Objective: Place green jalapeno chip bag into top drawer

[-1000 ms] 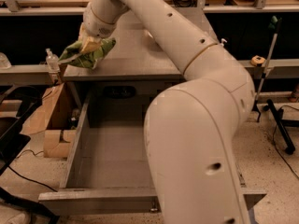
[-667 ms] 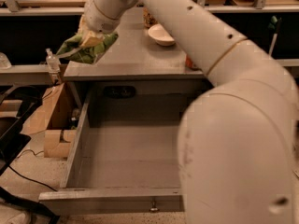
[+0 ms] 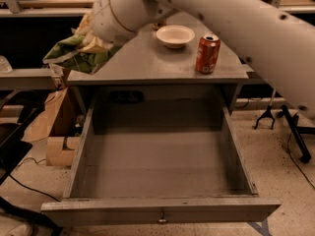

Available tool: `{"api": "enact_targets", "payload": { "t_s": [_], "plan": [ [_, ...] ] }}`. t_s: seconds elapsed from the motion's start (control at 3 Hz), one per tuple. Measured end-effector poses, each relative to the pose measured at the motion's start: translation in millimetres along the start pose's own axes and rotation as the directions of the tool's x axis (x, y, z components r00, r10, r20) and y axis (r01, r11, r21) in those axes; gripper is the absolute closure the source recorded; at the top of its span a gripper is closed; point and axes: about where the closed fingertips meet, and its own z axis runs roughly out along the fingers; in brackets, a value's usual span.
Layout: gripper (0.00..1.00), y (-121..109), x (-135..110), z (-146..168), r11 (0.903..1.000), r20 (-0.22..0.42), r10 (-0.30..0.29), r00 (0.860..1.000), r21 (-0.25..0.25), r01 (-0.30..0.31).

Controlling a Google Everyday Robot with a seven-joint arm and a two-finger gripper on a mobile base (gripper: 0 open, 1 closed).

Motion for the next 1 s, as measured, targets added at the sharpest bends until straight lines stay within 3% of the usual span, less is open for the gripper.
{"api": "enact_targets", "payload": {
  "t_s": [0.33,0.67,1.0],
  "plan": [
    [1.0,42.7,-33.1,-19.9,0.9954,0.076,0.087,0.993,0.033,-0.089],
    [1.0,113.5,-14.1,-15.3,0.9717,0.126,0.236,0.964,-0.015,-0.236],
    [1.0,184.3,57.3,-9.3,0.9059,0.108,0.423,0.899,-0.063,-0.419]
  ]
}}
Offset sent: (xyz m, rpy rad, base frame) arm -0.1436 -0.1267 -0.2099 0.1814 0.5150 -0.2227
